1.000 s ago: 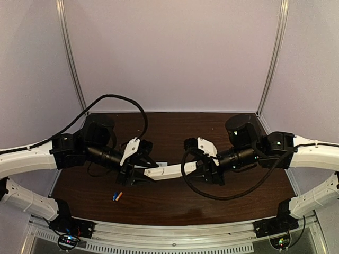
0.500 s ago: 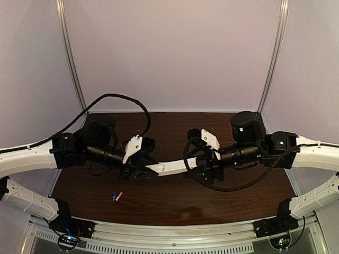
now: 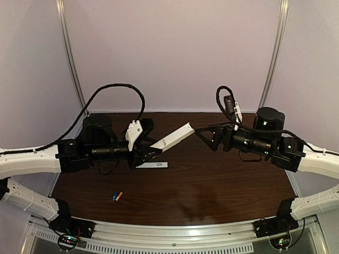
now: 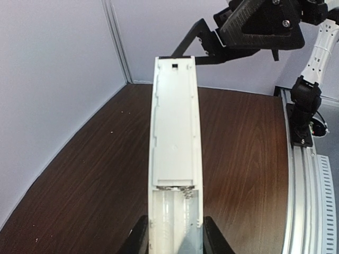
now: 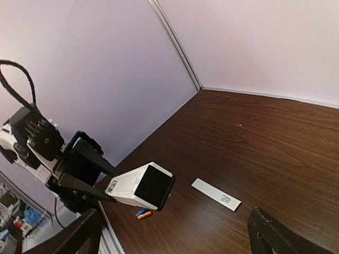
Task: Load the batteries into the remote control
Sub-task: Pass from the right arm to the left, then pass from the left arm to the right
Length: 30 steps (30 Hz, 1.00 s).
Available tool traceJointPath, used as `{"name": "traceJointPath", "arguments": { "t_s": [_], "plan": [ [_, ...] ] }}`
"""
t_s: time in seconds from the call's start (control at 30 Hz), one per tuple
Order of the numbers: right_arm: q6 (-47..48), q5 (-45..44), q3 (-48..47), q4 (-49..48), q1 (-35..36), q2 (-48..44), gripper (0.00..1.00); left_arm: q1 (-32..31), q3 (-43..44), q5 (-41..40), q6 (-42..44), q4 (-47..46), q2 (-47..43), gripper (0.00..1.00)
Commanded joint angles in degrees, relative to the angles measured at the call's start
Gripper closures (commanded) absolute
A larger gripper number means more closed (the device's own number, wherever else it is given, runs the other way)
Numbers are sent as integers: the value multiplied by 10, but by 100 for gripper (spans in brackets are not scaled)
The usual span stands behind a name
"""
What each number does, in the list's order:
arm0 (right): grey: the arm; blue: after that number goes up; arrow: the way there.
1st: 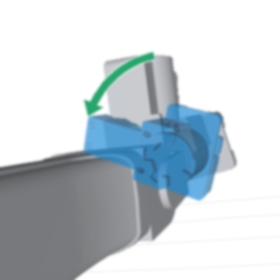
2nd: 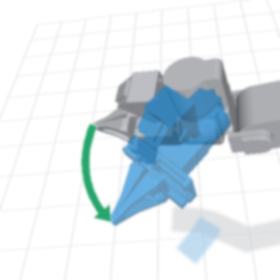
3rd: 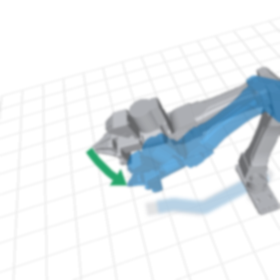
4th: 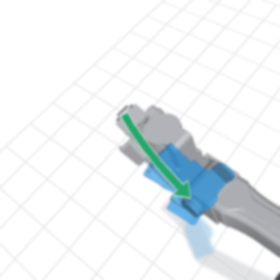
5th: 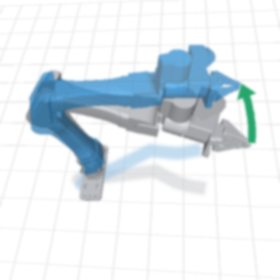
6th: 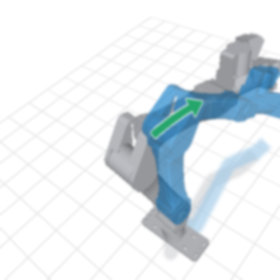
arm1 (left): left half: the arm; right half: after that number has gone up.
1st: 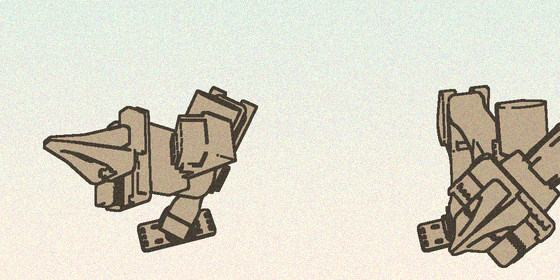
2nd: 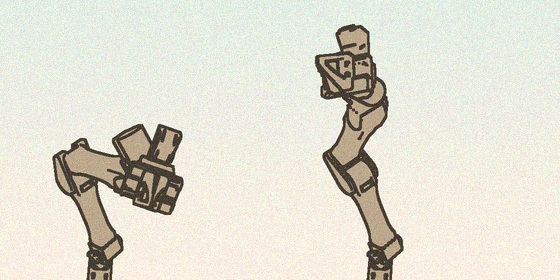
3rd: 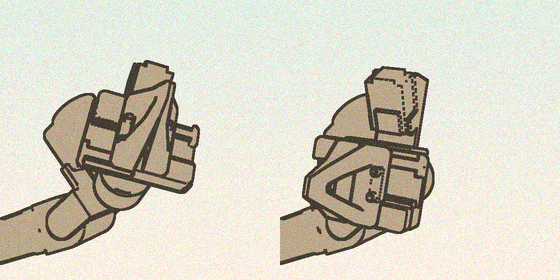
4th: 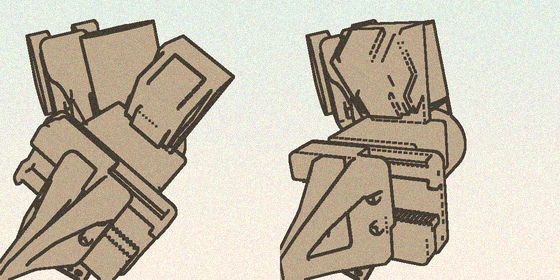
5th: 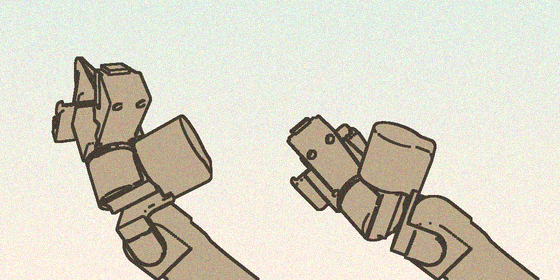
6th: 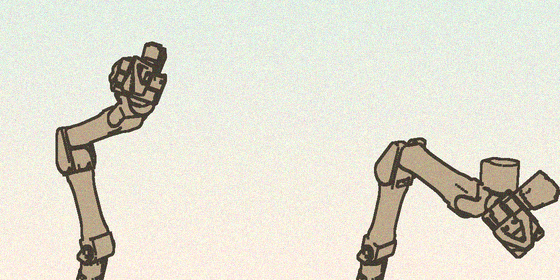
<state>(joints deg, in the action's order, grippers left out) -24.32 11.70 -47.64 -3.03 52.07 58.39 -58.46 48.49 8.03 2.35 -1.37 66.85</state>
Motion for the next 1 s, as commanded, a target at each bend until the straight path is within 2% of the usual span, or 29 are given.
{"name": "traceJointPath", "arguments": {
  "t_s": [0.0,0.07,0.17,0.3,0.4,0.67,0.97],
  "plan": [
    [-178,-20,17,-88,-3,36,6,-1,3,-70,-21,-74,9,100],
    [-226,-10,27,-133,-2,55,9,-1,3,-89,-21,-76,11,100],
    [-249,-14,31,-173,2,72,11,-1,7,-96,-38,-71,16,100],
    [-249,-21,9,-165,6,99,12,-2,12,-97,-41,-59,25,100],
    [-258,-11,5,-195,6,123,13,-2,15,-94,-43,-62,30,100],
    [-276,-4,-16,-216,9,164,24,-1,16,-80,-45,-66,38,100],
    [-311,-5,-16,-239,8,182,54,-2,13,-80,-40,-65,37,100]
  ]
}}
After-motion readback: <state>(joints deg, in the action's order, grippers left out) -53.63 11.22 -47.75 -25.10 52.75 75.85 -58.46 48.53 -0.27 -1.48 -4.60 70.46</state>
